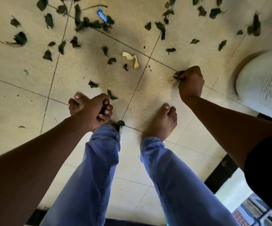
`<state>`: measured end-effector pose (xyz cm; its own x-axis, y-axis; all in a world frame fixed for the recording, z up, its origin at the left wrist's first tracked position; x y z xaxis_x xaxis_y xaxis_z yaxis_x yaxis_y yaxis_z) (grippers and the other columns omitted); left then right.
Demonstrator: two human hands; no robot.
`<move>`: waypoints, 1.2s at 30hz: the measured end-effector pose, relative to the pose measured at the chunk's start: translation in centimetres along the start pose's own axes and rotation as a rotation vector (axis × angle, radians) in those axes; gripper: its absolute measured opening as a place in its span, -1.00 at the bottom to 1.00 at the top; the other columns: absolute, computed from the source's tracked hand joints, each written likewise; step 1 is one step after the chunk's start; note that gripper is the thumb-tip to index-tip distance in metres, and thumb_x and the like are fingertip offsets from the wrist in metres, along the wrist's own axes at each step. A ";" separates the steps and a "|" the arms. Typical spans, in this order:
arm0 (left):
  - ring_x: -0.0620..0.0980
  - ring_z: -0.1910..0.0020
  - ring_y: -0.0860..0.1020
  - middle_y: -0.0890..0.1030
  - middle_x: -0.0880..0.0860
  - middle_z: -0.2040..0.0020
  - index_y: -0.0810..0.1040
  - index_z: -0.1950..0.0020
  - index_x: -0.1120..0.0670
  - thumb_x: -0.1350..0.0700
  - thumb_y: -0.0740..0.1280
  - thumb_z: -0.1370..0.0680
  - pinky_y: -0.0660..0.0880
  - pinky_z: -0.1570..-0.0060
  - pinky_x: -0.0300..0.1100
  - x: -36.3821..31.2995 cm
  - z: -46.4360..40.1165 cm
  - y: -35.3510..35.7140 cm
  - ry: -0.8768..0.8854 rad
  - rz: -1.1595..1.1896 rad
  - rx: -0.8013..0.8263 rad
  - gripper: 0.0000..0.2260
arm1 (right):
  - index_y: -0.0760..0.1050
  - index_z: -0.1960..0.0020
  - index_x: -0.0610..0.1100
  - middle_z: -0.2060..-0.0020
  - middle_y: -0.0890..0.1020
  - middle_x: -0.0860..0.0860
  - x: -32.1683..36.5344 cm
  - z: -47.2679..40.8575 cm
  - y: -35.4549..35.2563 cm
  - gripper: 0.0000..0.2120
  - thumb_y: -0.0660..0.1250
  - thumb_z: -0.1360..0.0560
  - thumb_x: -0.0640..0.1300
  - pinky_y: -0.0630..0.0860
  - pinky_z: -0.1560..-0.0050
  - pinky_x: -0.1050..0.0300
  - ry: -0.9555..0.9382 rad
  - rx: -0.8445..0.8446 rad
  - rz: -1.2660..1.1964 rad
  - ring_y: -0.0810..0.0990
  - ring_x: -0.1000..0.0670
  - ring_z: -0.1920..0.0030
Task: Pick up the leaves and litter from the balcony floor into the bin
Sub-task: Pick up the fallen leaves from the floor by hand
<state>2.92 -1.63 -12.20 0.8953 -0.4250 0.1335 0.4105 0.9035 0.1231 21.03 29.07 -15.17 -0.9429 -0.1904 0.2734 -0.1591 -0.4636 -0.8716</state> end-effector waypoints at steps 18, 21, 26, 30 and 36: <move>-0.15 0.59 0.25 0.30 -0.03 0.46 0.27 0.35 0.01 0.05 0.19 -0.65 0.07 0.69 -0.38 -1.4 0.0 2.4 0.012 -0.060 0.002 -0.64 | 0.53 -0.24 -0.03 0.03 0.69 -0.05 1.3 -1.8 -0.5 -0.62 0.40 -0.46 -0.28 0.46 0.03 0.12 -0.094 0.077 -0.034 0.63 -0.07 0.04; -0.14 0.58 0.24 0.29 -0.03 0.44 0.27 0.36 0.01 0.06 0.20 -0.64 0.07 0.70 -0.38 -1.5 -0.1 2.5 0.007 -0.051 0.001 -0.64 | 0.64 -0.16 -0.07 -0.03 0.71 -0.06 1.5 -2.7 0.0 -0.72 0.33 -0.50 -0.26 0.51 -0.06 0.07 -0.100 0.056 0.043 0.65 -0.12 -0.06; -0.14 0.56 0.24 0.29 -0.04 0.45 0.29 0.39 0.01 0.06 0.20 -0.64 0.09 0.69 -0.36 -2.3 0.4 4.2 0.032 0.024 0.046 -0.62 | 0.71 0.07 -0.09 0.05 0.74 -0.02 2.0 -3.2 0.1 -0.79 0.39 -0.42 -0.34 0.45 -0.01 0.27 0.054 0.101 -0.054 0.68 -0.06 -0.01; -0.12 0.53 0.26 0.31 -0.03 0.44 0.31 0.37 0.02 0.05 0.21 -0.65 0.14 0.65 -0.34 -2.8 1.2 7.0 0.068 0.108 0.105 -0.62 | 0.70 0.15 -0.20 0.23 0.74 -0.11 4.0 -0.3 0.5 -0.87 0.57 -0.36 -0.37 0.70 0.15 -0.07 0.363 0.305 -0.641 0.74 -0.14 0.23; -0.09 0.51 0.38 0.41 0.01 0.41 0.38 0.26 0.07 0.08 0.19 -0.67 0.31 0.55 -0.32 -3.2 1.9 9.5 0.107 0.209 0.094 -0.71 | 0.63 -0.01 -0.39 0.21 0.71 -0.22 15.6 8.9 -2.4 -0.82 0.49 -0.41 -0.44 0.69 0.17 0.02 0.191 0.683 -1.080 0.69 -0.12 0.28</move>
<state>3.65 8.17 -9.62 0.9742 -0.2169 0.0618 0.2013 0.9599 0.1951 9.35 19.48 -5.19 -0.4668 0.6555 0.5936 -0.7349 -0.6609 0.1519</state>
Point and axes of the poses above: each hand's wrist, its own z-axis away from the middle knuckle, its own y-axis out of the palm, x = y × z, the point moved 7 cm from there along -z, towards the middle knuckle
